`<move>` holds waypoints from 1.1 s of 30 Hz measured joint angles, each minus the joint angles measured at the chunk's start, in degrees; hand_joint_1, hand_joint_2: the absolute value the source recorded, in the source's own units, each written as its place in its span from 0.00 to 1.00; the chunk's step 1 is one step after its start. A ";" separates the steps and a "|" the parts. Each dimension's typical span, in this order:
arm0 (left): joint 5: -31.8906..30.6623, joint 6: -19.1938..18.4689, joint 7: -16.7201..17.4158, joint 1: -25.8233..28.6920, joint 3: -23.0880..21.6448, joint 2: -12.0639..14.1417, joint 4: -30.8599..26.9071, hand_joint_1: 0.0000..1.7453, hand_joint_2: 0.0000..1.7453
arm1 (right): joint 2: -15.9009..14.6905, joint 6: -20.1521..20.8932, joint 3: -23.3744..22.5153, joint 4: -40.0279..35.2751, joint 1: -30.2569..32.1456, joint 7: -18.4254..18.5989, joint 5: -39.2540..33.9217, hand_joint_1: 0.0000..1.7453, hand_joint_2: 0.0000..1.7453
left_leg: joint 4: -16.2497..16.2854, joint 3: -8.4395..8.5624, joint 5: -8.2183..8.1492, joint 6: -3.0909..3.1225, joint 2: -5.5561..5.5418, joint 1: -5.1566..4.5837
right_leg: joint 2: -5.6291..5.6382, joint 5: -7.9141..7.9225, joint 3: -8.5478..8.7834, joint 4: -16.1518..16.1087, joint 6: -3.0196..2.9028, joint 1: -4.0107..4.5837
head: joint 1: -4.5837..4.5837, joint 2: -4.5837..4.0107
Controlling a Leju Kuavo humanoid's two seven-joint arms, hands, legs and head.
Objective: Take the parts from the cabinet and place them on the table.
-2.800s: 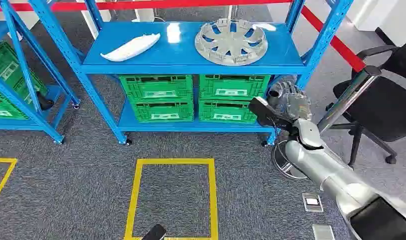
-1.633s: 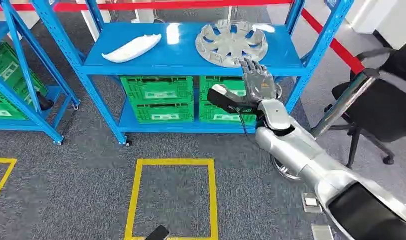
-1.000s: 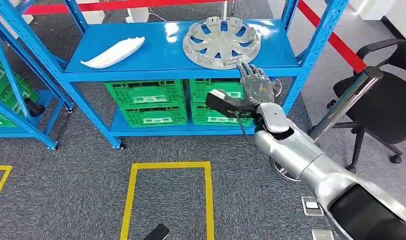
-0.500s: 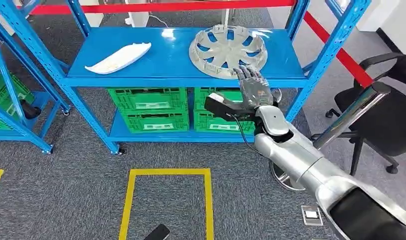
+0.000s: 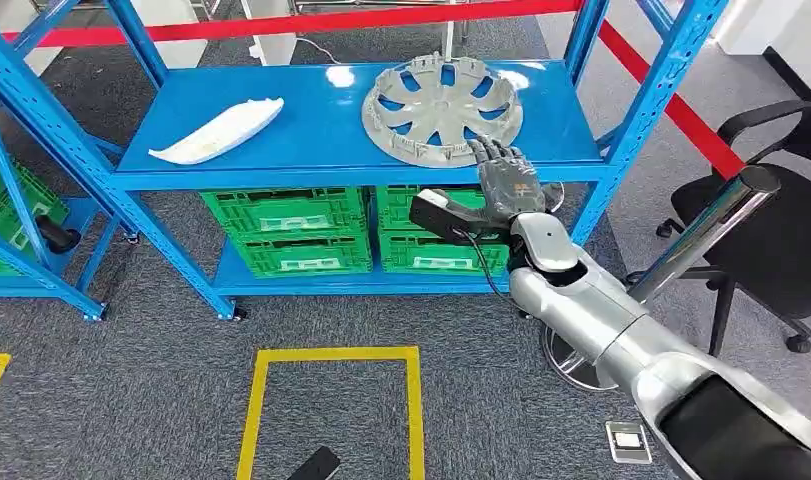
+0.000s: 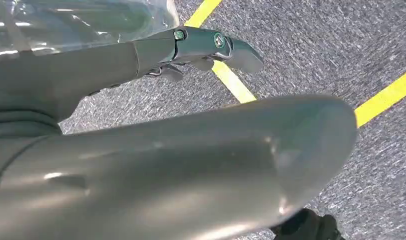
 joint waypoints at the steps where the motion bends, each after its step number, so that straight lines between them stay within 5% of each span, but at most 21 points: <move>1: -0.02 0.00 0.00 0.13 0.00 0.00 0.00 0.00 0.00 | 0.04 0.00 0.02 0.00 0.04 0.00 0.00 0.00 0.00 | 0.21 -0.88 1.13 -0.06 0.01 0.00 | 0.01 -0.24 0.31 0.00 0.04 0.00 | 0.02 0.00; 3: -0.04 0.00 0.00 0.14 0.00 0.00 0.00 0.00 0.00 | 0.09 0.00 0.00 0.00 0.02 0.00 0.00 0.00 0.00 | -5.42 0.68 6.24 0.01 0.02 0.03 | 0.09 -0.74 1.18 0.02 0.26 -0.03 | -0.04 0.00; 4: -0.04 0.02 0.00 0.09 0.02 0.00 0.00 0.00 0.00 | 0.11 0.00 -0.02 -0.02 -0.02 0.00 0.00 0.00 0.00 | -10.92 2.81 9.81 0.21 0.04 0.03 | 0.13 -1.11 1.87 0.03 0.48 -0.05 | -0.09 0.00; 5: -0.04 0.02 0.00 0.13 0.02 0.02 0.00 0.00 0.00 | 0.15 0.00 -0.04 -0.02 -0.04 0.00 0.00 0.00 0.00 | -13.88 4.27 10.53 0.42 0.01 -0.06 | 0.13 -1.45 2.31 -0.14 0.77 -0.09 | -0.09 0.00; 8: -0.13 0.02 0.00 -0.03 0.07 0.00 0.00 0.00 0.00 | 0.22 0.22 -0.02 -0.13 -0.23 0.02 0.00 0.00 0.00 | -15.96 5.37 9.15 1.34 -0.02 -0.48 | 0.21 -1.28 1.93 -0.37 1.82 0.15 | -0.15 0.00; 11: -0.35 0.04 -0.02 0.03 0.07 -0.02 -0.02 0.00 0.00 | 0.24 0.40 -0.15 -0.33 -0.29 0.00 0.00 0.00 0.00 | -16.81 5.78 9.51 2.26 -0.01 -0.05 | 0.00 -2.07 1.70 0.40 2.83 0.09 | -0.02 0.00; 14: -0.46 0.02 0.00 -0.14 0.07 -0.02 -0.02 0.00 0.00 | 0.28 0.61 -0.11 -0.44 -0.20 0.02 0.00 0.00 0.00 | -16.79 6.06 9.12 3.01 0.00 -0.19 | -0.02 -6.97 -4.40 12.04 3.11 0.10 | 0.09 0.00; 16: -0.46 0.02 0.00 0.04 0.07 0.00 0.00 0.00 0.00 | 0.24 0.77 -0.04 -0.44 0.17 0.02 0.00 0.00 0.00 | -16.75 6.42 8.81 3.27 -0.01 -0.39 | -0.02 -7.04 -7.80 16.99 3.06 0.11 | 0.17 0.00; 17: -0.46 0.02 0.00 0.13 0.07 -0.02 -0.02 0.00 0.00 | 0.24 0.79 -0.04 -0.44 0.22 0.02 0.00 0.00 0.00 | -16.73 6.76 8.56 3.25 -0.05 -0.46 | -0.02 -5.01 -7.44 15.30 2.90 0.16 | 0.22 0.00; 20: -0.48 0.02 0.00 0.15 0.09 -0.07 -0.02 0.00 0.00 | 0.24 0.79 -0.07 -0.46 -0.03 0.02 0.00 0.00 0.00 | -16.72 7.95 7.57 2.86 -0.11 -0.54 | -0.04 2.93 -1.92 1.49 1.85 0.62 | 0.22 0.00; 24: -0.52 0.02 0.00 0.21 0.09 -0.24 -0.02 0.00 0.00 | 0.24 1.05 -0.02 -0.50 -0.15 0.07 0.00 0.00 0.00 | -17.10 8.02 7.24 1.70 -0.06 -0.55 | 0.21 1.22 -0.80 -0.33 0.89 1.19 | 0.04 0.00; 26: -0.52 0.07 0.00 0.18 0.13 -0.24 -0.02 0.00 0.00 | 0.22 1.05 -0.15 -0.63 -0.20 0.13 0.00 0.00 0.00 | -16.80 8.12 6.50 1.09 0.04 -0.62 | 0.16 1.38 0.16 -1.43 0.39 0.55 | 0.02 0.00; 27: -0.52 0.07 0.00 0.13 0.15 -0.22 -0.02 0.00 0.00 | 0.22 1.05 -0.18 -0.76 -0.26 0.11 0.00 0.00 0.00 | -14.72 7.40 5.31 0.85 0.07 -0.62 | 0.10 1.20 0.67 -1.76 0.12 0.49 | -0.28 0.00; 30: -0.52 0.09 0.00 0.25 0.17 -0.17 -0.02 0.00 0.00 | 0.33 1.14 0.00 -0.77 -0.03 0.11 0.00 0.00 0.00 | -2.05 0.55 1.16 0.23 0.07 -0.38 | -0.02 0.44 1.59 -1.78 -0.15 0.39 | -0.39 0.00; 31: -0.52 0.07 0.00 0.41 0.17 -0.17 -0.02 0.00 0.00 | 0.33 1.20 0.02 -0.77 0.13 0.11 0.00 0.00 0.00 | -0.41 -0.91 1.43 0.06 0.08 -0.27 | -0.01 0.17 1.87 -1.77 -0.10 0.36 | -0.39 0.00; 33: -0.52 0.07 0.00 0.54 0.17 -0.15 0.00 0.00 0.00 | 0.33 1.36 0.02 -0.79 0.32 0.11 0.00 0.00 0.00 | -4.46 0.01 5.76 -0.07 0.09 -0.15 | 0.10 -0.66 2.87 -1.60 0.25 0.13 | -0.42 0.00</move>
